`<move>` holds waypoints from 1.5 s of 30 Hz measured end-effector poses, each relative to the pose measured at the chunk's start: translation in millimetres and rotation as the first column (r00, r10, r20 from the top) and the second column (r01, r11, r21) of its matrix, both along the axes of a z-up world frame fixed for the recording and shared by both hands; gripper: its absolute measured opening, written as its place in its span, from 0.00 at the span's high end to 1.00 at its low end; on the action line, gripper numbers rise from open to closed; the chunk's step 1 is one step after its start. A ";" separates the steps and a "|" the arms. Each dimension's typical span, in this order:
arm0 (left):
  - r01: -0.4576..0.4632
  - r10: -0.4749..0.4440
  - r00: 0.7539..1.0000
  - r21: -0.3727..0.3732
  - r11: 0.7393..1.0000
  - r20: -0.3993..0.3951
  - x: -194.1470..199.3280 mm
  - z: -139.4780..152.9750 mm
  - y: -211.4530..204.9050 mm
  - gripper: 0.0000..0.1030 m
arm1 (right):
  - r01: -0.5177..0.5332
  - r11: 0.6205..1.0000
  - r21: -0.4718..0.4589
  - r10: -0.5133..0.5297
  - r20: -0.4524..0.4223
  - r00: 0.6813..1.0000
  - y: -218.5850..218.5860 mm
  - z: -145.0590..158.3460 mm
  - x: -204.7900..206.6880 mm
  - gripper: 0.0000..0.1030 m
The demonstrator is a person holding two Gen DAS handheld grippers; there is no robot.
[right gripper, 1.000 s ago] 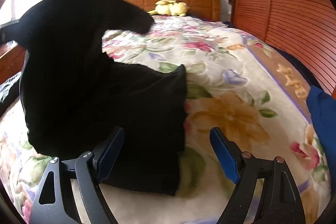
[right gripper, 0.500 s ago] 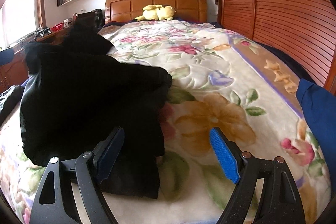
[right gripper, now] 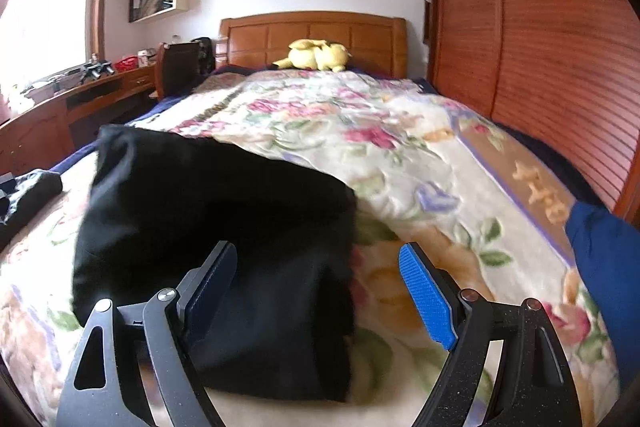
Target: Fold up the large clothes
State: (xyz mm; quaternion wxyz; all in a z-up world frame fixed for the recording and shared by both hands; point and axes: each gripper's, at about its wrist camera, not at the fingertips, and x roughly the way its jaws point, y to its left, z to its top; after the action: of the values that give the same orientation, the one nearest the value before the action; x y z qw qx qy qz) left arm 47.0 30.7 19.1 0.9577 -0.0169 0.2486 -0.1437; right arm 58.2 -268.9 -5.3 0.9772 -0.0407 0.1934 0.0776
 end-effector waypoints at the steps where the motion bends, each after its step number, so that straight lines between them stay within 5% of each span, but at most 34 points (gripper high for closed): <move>1: -0.005 0.005 1.000 0.007 1.000 -0.012 1.8 -4.3 6.1 0.12 | -0.016 1.000 0.000 0.016 0.002 1.000 6.4 2.6 0.7 0.18; 8: -0.062 0.062 0.997 0.020 0.998 -0.041 8.2 -23.9 46.8 0.11 | -0.160 0.984 -0.077 0.160 -0.004 0.987 79.2 26.2 19.5 0.18; 18: -0.112 0.113 0.992 0.027 0.993 -0.064 7.6 -39.5 82.1 0.11 | -0.307 0.929 -0.207 0.287 -0.122 0.950 170.9 54.1 84.1 0.18; 31: -0.119 0.121 0.990 0.037 0.992 -0.070 0.4 -44.0 97.9 0.11 | -0.369 0.846 -0.385 0.262 -0.301 0.917 219.2 48.3 128.6 0.18; 34: -0.113 0.116 0.991 0.037 0.993 -0.073 -0.5 -45.2 96.9 0.11 | -0.382 0.825 -0.417 0.252 -0.334 0.908 222.5 46.4 129.2 0.37; 38: -0.107 0.110 0.991 0.038 0.993 -0.074 -1.3 -45.7 95.2 0.11 | -0.426 0.800 -0.423 0.280 -0.364 0.888 221.9 49.5 126.1 0.87; 45: -0.094 0.096 0.992 0.020 0.995 -0.084 5.7 -45.7 84.9 0.11 | -0.392 0.839 -0.377 0.327 -0.225 0.918 190.4 77.1 91.0 0.97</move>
State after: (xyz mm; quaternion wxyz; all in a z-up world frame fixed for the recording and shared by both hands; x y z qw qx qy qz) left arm 52.7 115.7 -26.6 0.9522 -0.0270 0.2890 -0.0951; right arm 149.2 -78.5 71.8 0.8962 -0.2768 0.2681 0.2199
